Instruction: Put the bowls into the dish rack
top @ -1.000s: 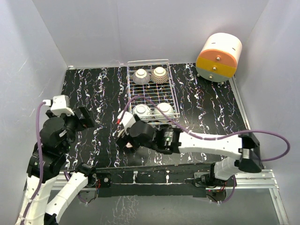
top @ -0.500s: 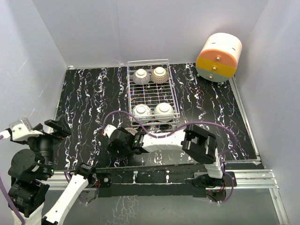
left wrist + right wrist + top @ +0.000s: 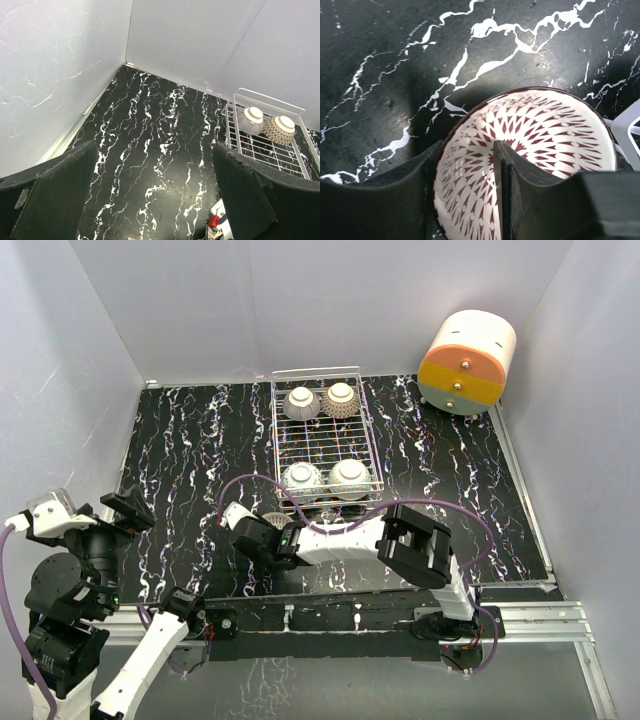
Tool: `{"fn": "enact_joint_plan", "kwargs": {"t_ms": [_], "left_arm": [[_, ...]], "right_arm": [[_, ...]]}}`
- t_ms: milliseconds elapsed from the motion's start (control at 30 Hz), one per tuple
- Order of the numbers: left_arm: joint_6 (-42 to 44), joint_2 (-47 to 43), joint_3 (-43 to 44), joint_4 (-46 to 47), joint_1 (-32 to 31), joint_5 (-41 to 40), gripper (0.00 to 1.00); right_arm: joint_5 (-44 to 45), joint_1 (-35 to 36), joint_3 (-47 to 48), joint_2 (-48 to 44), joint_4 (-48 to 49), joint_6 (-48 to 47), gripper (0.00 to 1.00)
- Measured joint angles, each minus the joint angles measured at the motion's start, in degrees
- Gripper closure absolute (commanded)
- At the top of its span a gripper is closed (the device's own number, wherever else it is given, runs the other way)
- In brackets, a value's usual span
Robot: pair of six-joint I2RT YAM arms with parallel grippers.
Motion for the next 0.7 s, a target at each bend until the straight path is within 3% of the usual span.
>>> {"fn": "enact_joint_plan", "kwargs": {"t_ms": [133,233,467,700], "left_arm": [[0.0,0.0,-0.8,0.2,0.0,0.1,0.03],[0.0,0.0,-0.9,0.3,0.0,0.1,0.03],[0.0,0.0,-0.9,0.3,0.0,0.1,0.03],[-0.1,0.0,-0.9,0.3,0.0,0.1,0.03]], "right_arm": [[2.7,0.0,0.7,0.7,-0.7,-0.2,0.84],[5.1,0.5,2.2,0.8,-1.2,-0.7,0.92],[2.0,0.3,2.8,0.0,-2.1,-0.8,0.92],[-19.0,-2.8,-2.4,-9.1,-0.5,4.0,0.92]]}}
